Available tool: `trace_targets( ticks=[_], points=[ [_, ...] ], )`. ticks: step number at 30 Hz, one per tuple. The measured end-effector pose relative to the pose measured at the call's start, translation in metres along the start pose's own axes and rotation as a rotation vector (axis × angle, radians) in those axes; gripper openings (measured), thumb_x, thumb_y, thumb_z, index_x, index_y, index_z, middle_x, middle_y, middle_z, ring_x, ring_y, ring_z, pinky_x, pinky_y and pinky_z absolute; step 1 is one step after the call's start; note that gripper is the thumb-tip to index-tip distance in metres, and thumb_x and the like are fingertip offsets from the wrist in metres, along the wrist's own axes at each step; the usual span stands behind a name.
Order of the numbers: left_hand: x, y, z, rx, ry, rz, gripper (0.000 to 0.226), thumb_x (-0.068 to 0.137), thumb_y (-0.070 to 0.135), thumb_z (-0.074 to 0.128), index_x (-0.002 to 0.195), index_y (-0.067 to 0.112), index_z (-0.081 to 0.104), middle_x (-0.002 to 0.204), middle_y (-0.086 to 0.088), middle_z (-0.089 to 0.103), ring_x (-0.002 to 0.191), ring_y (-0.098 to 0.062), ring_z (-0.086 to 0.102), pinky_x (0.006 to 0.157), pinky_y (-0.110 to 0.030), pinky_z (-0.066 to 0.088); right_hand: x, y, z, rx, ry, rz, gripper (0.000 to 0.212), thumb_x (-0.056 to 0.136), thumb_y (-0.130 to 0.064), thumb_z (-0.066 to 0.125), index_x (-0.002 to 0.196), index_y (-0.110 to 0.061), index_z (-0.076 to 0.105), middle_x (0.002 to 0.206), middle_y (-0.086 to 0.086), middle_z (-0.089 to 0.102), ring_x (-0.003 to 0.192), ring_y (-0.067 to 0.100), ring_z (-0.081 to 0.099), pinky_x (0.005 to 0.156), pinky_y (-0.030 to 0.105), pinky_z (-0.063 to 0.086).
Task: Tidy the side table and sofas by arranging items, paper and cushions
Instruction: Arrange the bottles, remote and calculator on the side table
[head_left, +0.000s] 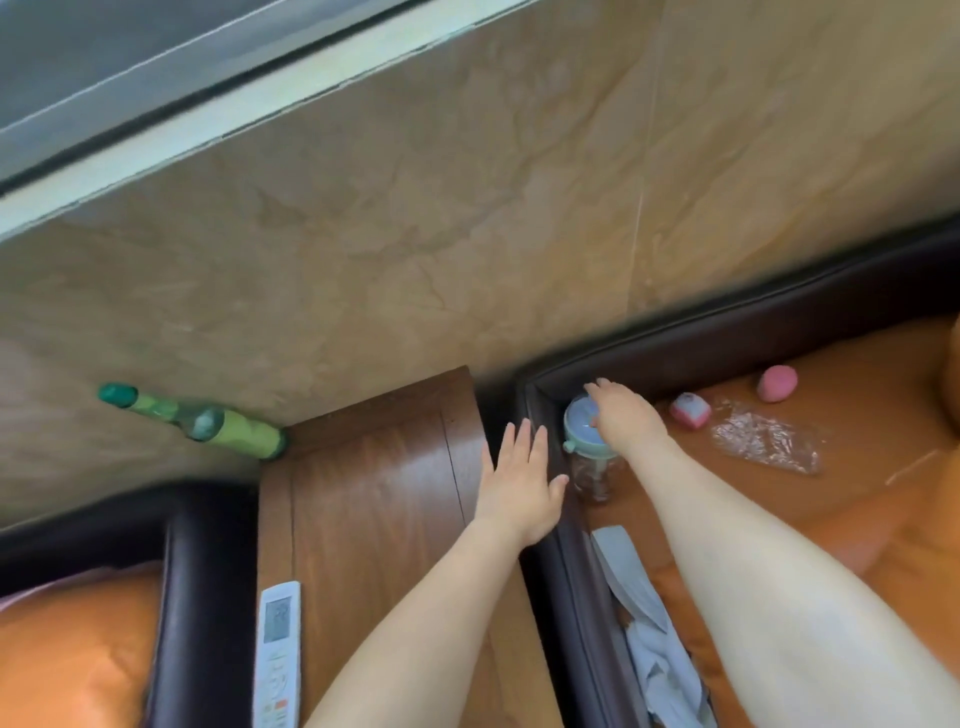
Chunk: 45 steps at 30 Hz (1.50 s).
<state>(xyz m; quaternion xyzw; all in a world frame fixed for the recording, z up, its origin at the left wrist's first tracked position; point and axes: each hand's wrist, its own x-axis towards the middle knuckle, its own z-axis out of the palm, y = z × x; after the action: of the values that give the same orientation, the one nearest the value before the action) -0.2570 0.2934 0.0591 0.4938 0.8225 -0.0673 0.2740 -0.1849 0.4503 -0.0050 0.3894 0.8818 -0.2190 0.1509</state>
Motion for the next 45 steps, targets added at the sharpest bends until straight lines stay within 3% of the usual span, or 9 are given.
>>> trace_targets(
  ticks=[3,8,18,29,36,39,41,43,45],
  points=[
    [0.003,-0.010,0.009,-0.026,-0.015,-0.038,0.062,0.101,0.039,0.029,0.152,0.015,0.002,0.160,-0.005,-0.004,0.147,-0.021,-0.009,0.117,-0.045,-0.005,0.002,0.005,0.011,-0.026,0.019,-0.012,0.055,0.092,-0.006,0.050,0.144,-0.013,0.032,0.145,0.010,0.030,0.120,0.028,0.046,0.093,0.037,0.043],
    [-0.003,-0.009,0.018,-0.075,-0.007,-0.059,0.063,0.101,0.036,0.033,0.152,0.015,0.002,0.161,-0.003,0.001,0.147,-0.019,-0.006,0.117,-0.043,-0.004,-0.012,0.004,0.023,-0.009,0.027,0.059,0.042,0.092,0.002,0.039,0.131,-0.010,0.045,0.124,0.012,0.037,0.111,0.029,0.043,0.082,0.037,0.043],
    [-0.027,-0.006,0.004,-0.112,0.034,-0.062,0.060,0.101,0.030,0.035,0.152,0.015,0.008,0.160,-0.002,0.005,0.147,-0.018,-0.002,0.118,-0.040,-0.002,-0.063,0.003,0.028,0.074,0.075,0.189,0.036,0.089,0.004,0.044,0.123,-0.007,0.048,0.122,0.009,0.042,0.113,0.026,0.049,0.087,0.032,0.044],
    [-0.095,0.014,-0.024,-0.137,0.134,0.061,0.066,0.098,0.031,0.044,0.152,0.014,0.010,0.160,-0.002,0.005,0.148,-0.019,0.000,0.118,-0.042,0.003,-0.159,-0.038,-0.059,0.004,0.254,0.173,0.029,0.089,0.000,0.045,0.117,-0.007,0.052,0.120,0.010,0.045,0.114,0.025,0.047,0.090,0.032,0.041],
    [-0.137,-0.007,-0.054,-0.316,0.242,0.132,0.092,0.085,0.036,0.066,0.152,0.011,0.007,0.160,-0.003,0.010,0.147,-0.018,0.006,0.119,-0.040,0.013,-0.211,-0.112,-0.114,0.019,0.369,0.019,0.023,0.092,-0.006,0.047,0.115,-0.006,0.052,0.122,0.010,0.044,0.115,0.025,0.045,0.085,0.030,0.035],
    [-0.150,-0.021,-0.065,-0.559,0.319,0.109,0.091,0.070,0.031,0.077,0.146,0.016,0.028,0.148,-0.001,0.036,0.136,-0.017,0.035,0.107,-0.037,0.037,-0.229,-0.147,-0.133,0.044,0.409,-0.024,0.022,0.092,-0.006,0.047,0.113,-0.005,0.053,0.119,0.011,0.045,0.113,0.027,0.047,0.085,0.032,0.036],
    [-0.158,-0.029,-0.072,-0.689,0.396,0.062,0.074,0.057,0.039,0.076,0.124,0.028,0.047,0.121,0.007,0.057,0.114,-0.013,0.056,0.085,-0.030,0.052,-0.239,-0.171,-0.145,0.064,0.428,-0.057,0.022,0.091,-0.006,0.048,0.112,-0.003,0.053,0.118,0.013,0.046,0.111,0.029,0.048,0.088,0.035,0.038],
    [-0.165,-0.037,-0.080,-0.783,0.476,0.035,0.067,0.047,0.048,0.076,0.108,0.033,0.050,0.101,0.011,0.061,0.095,-0.010,0.063,0.069,-0.028,0.054,-0.246,-0.194,-0.157,0.059,0.430,-0.100,0.023,0.090,-0.006,0.048,0.112,-0.003,0.053,0.118,0.013,0.046,0.109,0.029,0.049,0.087,0.035,0.039],
    [-0.182,-0.042,-0.091,-0.894,0.544,0.036,0.073,0.044,0.048,0.082,0.107,0.032,0.048,0.101,0.011,0.059,0.089,-0.009,0.062,0.068,-0.032,0.054,-0.253,-0.213,-0.164,0.056,0.426,-0.128,0.023,0.091,-0.008,0.048,0.112,-0.004,0.053,0.118,0.013,0.046,0.107,0.029,0.050,0.085,0.034,0.039]
  ],
)
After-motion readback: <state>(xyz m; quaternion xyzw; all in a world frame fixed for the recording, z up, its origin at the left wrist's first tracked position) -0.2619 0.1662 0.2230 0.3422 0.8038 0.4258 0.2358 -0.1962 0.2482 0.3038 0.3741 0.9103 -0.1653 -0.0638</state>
